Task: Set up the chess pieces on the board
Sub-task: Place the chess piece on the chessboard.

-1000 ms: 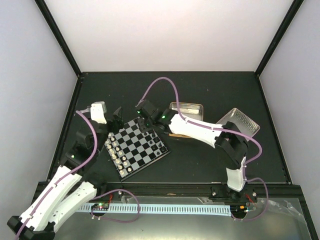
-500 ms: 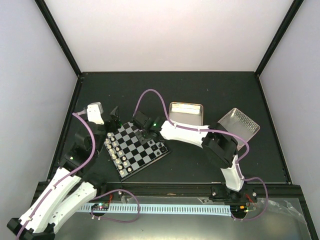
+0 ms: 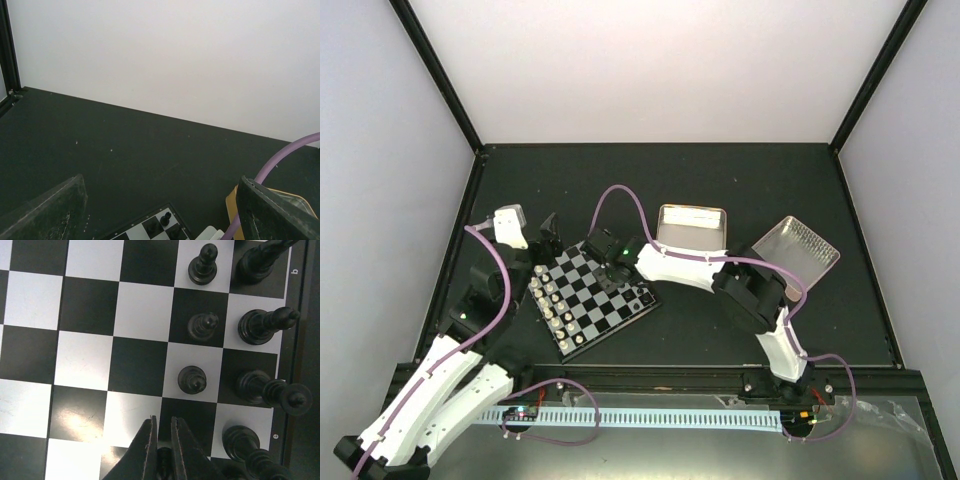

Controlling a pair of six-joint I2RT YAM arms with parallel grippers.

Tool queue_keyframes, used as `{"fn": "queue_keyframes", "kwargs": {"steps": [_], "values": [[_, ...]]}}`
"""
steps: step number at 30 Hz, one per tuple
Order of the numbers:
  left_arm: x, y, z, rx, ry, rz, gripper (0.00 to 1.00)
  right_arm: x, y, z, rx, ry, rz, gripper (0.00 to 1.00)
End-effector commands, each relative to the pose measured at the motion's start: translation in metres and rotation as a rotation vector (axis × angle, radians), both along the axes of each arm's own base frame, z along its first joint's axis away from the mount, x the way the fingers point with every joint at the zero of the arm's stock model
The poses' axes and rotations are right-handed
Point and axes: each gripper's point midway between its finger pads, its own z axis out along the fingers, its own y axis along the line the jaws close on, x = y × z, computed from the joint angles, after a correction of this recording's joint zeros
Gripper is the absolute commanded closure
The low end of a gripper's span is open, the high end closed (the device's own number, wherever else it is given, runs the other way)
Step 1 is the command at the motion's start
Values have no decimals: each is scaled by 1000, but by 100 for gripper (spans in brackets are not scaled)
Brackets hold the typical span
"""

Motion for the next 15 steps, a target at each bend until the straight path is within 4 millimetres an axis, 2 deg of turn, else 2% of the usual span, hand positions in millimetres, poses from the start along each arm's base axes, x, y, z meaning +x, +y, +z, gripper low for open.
{"fn": "queue_keyframes", "kwargs": {"steps": [1,15], "values": [[1,6,-3,5,7,27,16,5,2,-3,-23,-27,-5,95],[0,5,-5,10,14,25,16,17,3,-13,-53,-68,-36,92]]}}
